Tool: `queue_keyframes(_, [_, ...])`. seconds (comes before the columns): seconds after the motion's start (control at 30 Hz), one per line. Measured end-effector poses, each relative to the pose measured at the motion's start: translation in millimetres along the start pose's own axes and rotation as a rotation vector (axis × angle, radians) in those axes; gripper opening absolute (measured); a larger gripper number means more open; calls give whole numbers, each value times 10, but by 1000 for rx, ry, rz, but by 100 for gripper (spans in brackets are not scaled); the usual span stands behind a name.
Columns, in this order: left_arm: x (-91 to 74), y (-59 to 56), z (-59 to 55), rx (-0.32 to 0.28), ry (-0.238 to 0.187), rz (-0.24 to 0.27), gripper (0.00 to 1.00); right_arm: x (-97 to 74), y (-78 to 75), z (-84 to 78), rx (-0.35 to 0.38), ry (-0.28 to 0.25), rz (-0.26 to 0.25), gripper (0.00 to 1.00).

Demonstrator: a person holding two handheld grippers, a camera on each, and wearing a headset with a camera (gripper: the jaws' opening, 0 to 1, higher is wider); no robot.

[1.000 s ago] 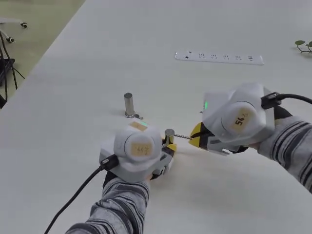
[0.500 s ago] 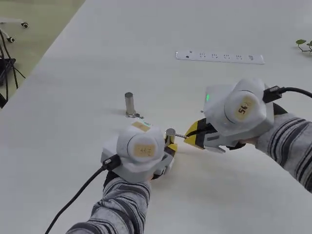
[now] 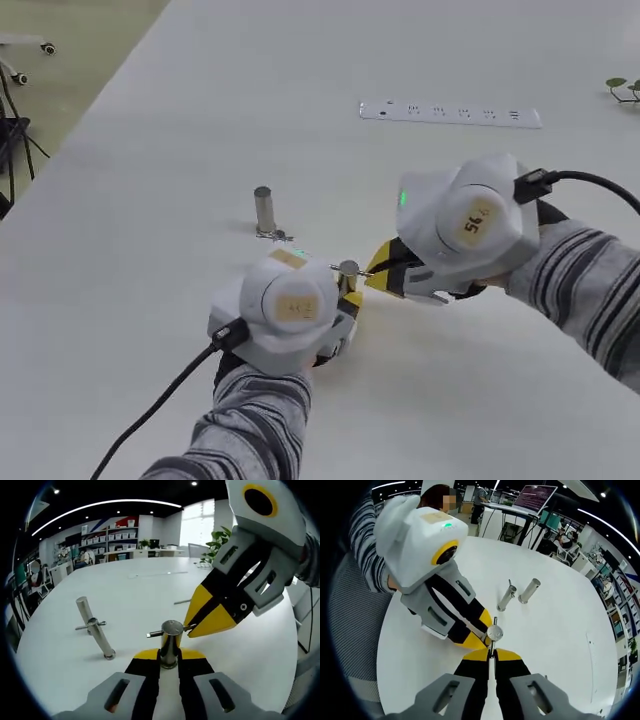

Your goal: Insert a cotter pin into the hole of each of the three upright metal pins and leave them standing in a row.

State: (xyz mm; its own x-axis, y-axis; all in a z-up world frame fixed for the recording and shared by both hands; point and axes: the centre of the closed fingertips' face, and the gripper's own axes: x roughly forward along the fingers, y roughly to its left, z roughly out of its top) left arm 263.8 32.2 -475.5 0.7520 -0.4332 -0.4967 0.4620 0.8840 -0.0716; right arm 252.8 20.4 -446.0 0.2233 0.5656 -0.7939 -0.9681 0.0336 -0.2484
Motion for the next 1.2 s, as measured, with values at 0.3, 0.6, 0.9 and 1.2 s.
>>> queue_keyframes(0.3, [4,2,-5,-21,-4,22,10,-56,-23,29,31,-27,-9,5])
queue_keyframes(0.6, [11,13,-28,-74,1,67,10,-92,9,-30,69,-24,-4,0])
queue_keyframes(0.9, [23,16,-59,-76,15,91,10,-51,-9,0,60,-33,-11,0])
queue_keyframes(1.2, [32,21,-77,-73,25,96,10,-15,-14,53,22,-31,-7,0])
